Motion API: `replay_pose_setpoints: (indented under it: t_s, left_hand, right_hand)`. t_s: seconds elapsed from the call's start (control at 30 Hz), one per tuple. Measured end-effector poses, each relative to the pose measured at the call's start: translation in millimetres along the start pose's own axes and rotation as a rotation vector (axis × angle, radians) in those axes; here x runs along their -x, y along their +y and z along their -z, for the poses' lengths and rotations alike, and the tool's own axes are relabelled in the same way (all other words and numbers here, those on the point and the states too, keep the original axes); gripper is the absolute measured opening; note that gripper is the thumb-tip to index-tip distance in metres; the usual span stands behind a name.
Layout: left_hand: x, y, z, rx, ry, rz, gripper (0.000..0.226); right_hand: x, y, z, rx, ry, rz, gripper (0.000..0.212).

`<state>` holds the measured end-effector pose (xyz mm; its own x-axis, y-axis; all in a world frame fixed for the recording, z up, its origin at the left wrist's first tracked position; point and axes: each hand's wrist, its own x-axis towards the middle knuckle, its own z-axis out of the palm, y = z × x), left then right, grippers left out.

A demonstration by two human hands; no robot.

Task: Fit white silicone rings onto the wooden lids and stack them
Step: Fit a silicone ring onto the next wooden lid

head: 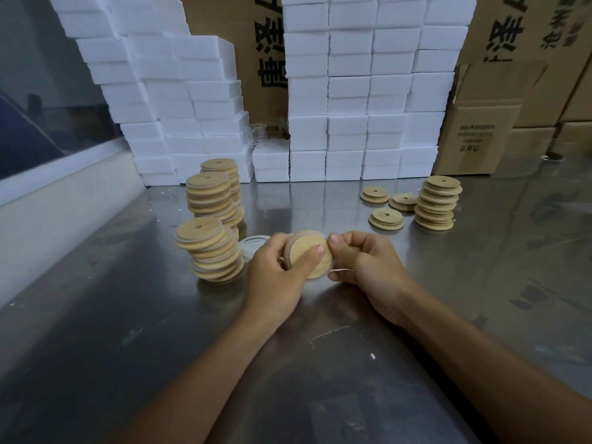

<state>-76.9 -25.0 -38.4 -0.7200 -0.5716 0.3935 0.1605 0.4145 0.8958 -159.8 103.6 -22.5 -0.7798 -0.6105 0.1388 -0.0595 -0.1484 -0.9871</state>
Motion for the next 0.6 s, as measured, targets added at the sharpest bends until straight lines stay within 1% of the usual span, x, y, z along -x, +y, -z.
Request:
replay_pose_setpoints:
  t_s: [0.07, 0.13, 0.23, 0.3, 0.37, 0.43, 0.6]
  left_hand:
    - [-1.2, -1.7, 2.6, -0.135, 0.082, -0.085, 0.025]
    - [-0.9, -0.1, 3.4, -0.222, 0.097, -0.200, 0.022]
    - [0.6, 2.4, 4.0, -0.321, 0.136, -0.363, 0.011]
    - [0.9, 2.5, 5.2, -0.364, 0.139, -0.418, 0.007]
    - [0.3, 2.4, 6.0, -0.359, 0.129, -0.381, 0.007]
    - [-0.5, 1.0, 5.3, -0.355, 0.135, -0.316, 0.011]
    - [-3.1, -4.5, 4.2, -0.372, 0.101, -0.204, 0.021]
  right_hand:
    - [0.2, 4.2, -2.4, 0.209, 0.110, 0.149, 0.015]
    - [1.2, 5.9, -4.6, 0.455, 0.175, 0.319, 0.011]
    - [3.6, 3.9, -4.7, 0.685, 0.181, 0.505, 0.008]
    - [3.3, 3.5, -3.6, 0.745, 0.167, 0.530, 0.007]
    - [2.2, 4.2, -3.1, 0.765, 0.134, 0.516, 0.007]
    - [1.0, 5.3, -2.8, 0.734, 0.120, 0.496, 0.008]
    - [-3.1, 8.1, 1.8, 0.637, 0.194, 0.428, 0.009]
